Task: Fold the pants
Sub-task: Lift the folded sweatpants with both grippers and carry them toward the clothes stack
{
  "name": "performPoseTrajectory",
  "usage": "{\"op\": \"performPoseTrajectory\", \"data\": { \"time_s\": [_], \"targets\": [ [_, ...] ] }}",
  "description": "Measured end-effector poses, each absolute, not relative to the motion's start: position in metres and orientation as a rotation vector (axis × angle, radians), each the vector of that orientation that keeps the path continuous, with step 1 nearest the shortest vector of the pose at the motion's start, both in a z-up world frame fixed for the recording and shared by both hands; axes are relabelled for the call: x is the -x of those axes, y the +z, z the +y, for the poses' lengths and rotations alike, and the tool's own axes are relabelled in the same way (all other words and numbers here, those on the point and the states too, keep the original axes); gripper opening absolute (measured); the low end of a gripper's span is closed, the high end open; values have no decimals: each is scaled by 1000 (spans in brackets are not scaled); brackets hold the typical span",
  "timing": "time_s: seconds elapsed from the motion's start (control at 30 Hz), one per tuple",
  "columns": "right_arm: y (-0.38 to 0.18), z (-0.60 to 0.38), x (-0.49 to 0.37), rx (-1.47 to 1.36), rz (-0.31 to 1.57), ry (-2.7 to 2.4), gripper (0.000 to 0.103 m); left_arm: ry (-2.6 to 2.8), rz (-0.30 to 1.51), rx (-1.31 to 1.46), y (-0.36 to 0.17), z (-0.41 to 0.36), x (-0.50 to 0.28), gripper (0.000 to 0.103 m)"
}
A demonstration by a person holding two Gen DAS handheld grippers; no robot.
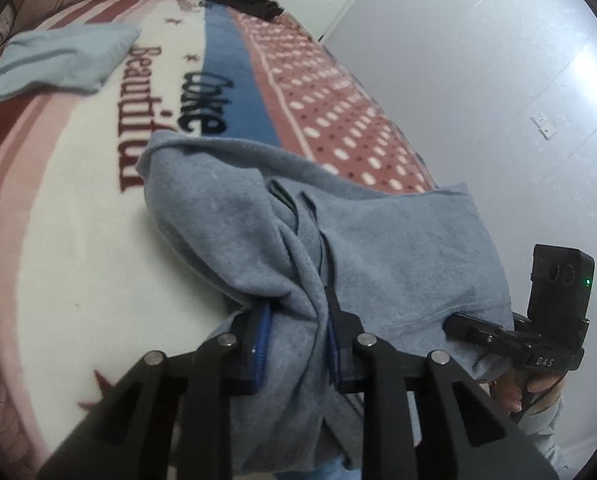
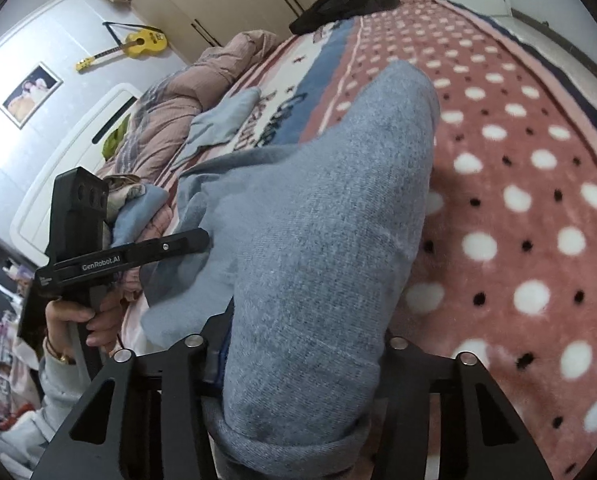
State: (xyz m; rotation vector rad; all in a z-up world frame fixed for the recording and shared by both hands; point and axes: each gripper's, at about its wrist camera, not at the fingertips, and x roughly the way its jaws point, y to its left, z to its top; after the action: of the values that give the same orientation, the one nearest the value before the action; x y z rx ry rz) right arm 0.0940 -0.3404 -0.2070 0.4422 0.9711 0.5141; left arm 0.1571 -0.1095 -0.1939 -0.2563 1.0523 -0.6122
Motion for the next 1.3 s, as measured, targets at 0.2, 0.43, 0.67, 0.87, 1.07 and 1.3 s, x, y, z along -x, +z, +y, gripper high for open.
{"op": "performPoseTrajectory", "data": {
  "time_s": [0.2,0.43,0.67,0.87,1.07,1.3],
  "targets": [
    [-169,-332,-84,-410,914,495,40,-647,966,222,-155,-107,-140,16],
    [-106,-311,-72,-372,811,518,39,-632,860,236,-95,-74,-130,15],
    [-50,-259,-79,-352,717,625,39,-527,750,216,-27,-4,-118,15],
    [-17,-172,-102,-343,693,757,39,-382,709,203,11,83,-108,15],
    [-8,-68,-133,-345,728,880,39,-227,705,213,21,176,-106,15],
    [-34,23,-160,-293,812,924,39,-147,767,254,-35,245,-131,15]
  ]
}}
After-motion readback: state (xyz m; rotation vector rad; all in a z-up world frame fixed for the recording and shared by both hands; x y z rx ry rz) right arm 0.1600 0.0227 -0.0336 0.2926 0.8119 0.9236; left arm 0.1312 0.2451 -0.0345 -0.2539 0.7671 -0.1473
